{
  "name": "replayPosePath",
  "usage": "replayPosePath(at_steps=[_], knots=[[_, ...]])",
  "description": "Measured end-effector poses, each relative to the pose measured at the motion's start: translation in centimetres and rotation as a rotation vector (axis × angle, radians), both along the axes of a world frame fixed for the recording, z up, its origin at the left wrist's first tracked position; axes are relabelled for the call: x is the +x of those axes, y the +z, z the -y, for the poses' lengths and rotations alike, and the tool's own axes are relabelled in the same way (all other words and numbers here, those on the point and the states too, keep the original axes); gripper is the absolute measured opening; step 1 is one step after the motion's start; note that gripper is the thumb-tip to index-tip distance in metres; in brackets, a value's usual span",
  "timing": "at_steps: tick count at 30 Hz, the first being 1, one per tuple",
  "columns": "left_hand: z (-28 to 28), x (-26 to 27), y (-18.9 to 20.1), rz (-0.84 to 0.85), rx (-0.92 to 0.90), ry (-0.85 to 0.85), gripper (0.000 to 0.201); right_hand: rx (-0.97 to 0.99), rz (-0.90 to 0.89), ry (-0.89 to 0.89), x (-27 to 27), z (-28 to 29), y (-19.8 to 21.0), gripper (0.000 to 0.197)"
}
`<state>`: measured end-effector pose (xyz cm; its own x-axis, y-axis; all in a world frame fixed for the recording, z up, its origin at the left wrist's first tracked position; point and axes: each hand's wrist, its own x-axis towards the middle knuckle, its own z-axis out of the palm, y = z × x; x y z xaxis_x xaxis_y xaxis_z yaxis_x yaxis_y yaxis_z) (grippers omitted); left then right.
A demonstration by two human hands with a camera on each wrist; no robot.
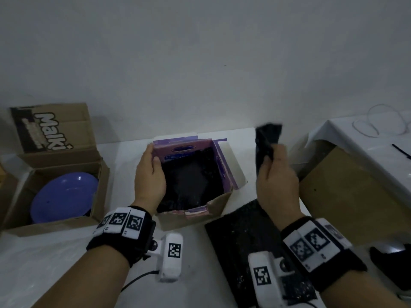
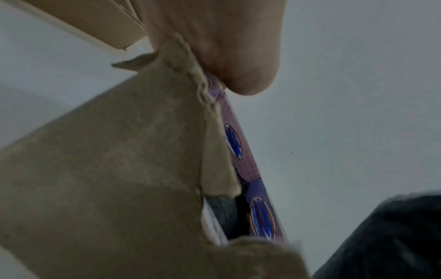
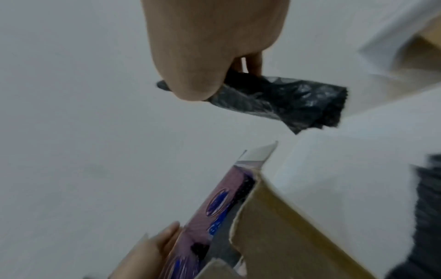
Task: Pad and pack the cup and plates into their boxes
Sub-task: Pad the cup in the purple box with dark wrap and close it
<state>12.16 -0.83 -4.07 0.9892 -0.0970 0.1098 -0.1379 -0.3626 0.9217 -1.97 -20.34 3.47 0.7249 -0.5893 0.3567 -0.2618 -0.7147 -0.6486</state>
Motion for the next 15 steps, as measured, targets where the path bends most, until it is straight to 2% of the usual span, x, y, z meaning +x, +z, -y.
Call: replayPosePath(at_steps=[1,3,5,6,9,11,13,14,15], knots=[[-0.1,-0.1,-0.1,-0.032,-0.048,0.004,0.042,-0.101,0.062,0.117,1.0,-0.9,1.0,0.031],[-0.4,0.0,-0.5,-0.056,-0.101,0.012,0.042,-0.35,0.034,0.351,3.1,-2.8,1.0,0.042],[-0.5,0.2,-0.8,-0.063,-0.124,0.013,0.041,-0.535,-0.181,0.514,4.9,-4.6,-0.4,0.048],[-0.5,0.2,-1.0,-0.067,-0.144,0.008,0.041,-0.558,-0.326,0.583,5.6,-5.1,-1.2,0.05],[-0.6,0.1,-0.8,-0.097,-0.167,0.009,0.04,-0.458,-0.739,0.801,6.6,-5.8,-2.9,0.051],[-0.7,0.0,-0.6,-0.088,-0.142,0.015,0.042,-0.317,-0.891,0.914,6.9,-5.8,-2.9,0.046],[-0.7,-0.1,-0.4,-0.044,-0.097,0.009,0.042,-0.104,-0.826,0.904,7.2,-5.8,-2.1,0.037],[-0.7,0.0,-0.4,-0.021,-0.079,0.006,0.042,-0.046,-0.71,0.862,7.6,-5.8,-1.8,0.035],[-0.7,0.0,-0.4,-0.007,-0.069,0.002,0.042,-0.071,-0.574,0.811,8.3,-5.6,-1.6,0.037]])
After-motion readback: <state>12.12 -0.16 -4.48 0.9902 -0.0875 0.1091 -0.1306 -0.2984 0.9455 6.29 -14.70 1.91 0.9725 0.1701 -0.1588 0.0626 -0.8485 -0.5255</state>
